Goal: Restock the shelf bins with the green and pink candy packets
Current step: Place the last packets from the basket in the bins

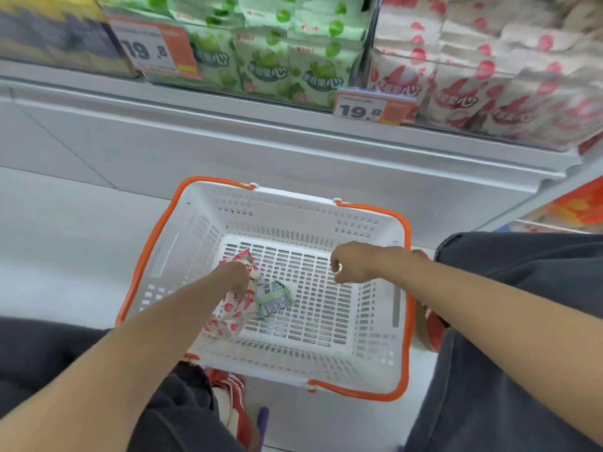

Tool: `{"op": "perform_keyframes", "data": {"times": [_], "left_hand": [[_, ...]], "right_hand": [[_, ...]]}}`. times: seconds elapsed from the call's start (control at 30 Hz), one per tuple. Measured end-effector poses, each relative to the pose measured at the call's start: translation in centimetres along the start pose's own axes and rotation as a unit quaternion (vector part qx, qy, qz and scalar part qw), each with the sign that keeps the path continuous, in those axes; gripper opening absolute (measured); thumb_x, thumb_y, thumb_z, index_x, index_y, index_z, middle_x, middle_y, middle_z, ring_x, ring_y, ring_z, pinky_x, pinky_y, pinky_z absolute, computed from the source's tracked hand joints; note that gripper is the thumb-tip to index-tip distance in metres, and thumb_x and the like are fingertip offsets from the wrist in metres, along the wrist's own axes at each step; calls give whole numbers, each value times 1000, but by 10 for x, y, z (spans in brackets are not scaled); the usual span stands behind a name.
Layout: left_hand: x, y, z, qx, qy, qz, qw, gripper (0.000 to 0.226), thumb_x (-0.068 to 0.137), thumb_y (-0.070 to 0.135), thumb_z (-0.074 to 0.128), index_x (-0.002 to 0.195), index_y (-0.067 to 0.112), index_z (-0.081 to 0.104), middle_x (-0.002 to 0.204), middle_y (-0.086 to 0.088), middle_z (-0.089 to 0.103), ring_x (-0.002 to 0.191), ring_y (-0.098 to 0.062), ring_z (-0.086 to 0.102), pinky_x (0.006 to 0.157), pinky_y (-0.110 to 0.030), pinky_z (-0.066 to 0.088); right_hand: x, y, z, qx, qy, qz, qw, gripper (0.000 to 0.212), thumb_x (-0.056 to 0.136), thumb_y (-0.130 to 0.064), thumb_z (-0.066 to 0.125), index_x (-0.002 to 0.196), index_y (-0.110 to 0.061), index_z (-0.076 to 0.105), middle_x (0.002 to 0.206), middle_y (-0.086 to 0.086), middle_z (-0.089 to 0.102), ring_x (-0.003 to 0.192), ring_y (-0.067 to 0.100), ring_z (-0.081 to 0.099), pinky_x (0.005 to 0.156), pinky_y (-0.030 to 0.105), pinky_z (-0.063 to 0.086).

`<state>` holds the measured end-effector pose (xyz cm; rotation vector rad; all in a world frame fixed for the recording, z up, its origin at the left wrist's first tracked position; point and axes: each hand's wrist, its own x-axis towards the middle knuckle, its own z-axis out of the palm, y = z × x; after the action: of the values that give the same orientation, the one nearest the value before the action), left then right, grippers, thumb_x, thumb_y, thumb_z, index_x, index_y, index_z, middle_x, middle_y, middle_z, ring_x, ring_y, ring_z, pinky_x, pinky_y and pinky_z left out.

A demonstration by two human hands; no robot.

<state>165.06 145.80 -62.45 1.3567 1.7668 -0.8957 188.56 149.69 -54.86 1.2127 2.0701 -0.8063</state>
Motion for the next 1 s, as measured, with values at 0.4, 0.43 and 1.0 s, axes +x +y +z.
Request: {"op": "perform_keyframes", "data": {"times": [0.4, 0.43, 1.0], "left_hand": [[-122, 50, -119, -600, 6, 233, 766, 10, 95, 27, 62, 89, 19, 60, 72, 4, 64, 73, -8, 56, 75, -22, 45], [-130, 51, -127, -607, 5, 234, 760, 16, 96, 37, 58, 90, 22, 60, 76, 6, 66, 78, -9, 56, 82, -24, 44], [-153, 97, -167, -780, 157, 291, 532, 35, 100, 30, 53, 111, -2, 62, 101, -14, 72, 75, -13, 72, 63, -19, 57]], "right_hand": [[-49, -7, -65, 619, 91, 11, 780, 22, 91, -31, 66, 102, -12, 62, 98, 8, 64, 83, 19, 62, 79, 32, 55], [-52, -7, -71, 662, 142, -6, 736, 17, 91, -17, 66, 104, -7, 63, 91, 8, 66, 77, 17, 63, 78, 32, 56], [-89, 7, -139, 691, 460, -81, 552, 28, 83, -11, 75, 107, -5, 64, 93, 10, 72, 75, 18, 70, 62, 28, 58]]}}
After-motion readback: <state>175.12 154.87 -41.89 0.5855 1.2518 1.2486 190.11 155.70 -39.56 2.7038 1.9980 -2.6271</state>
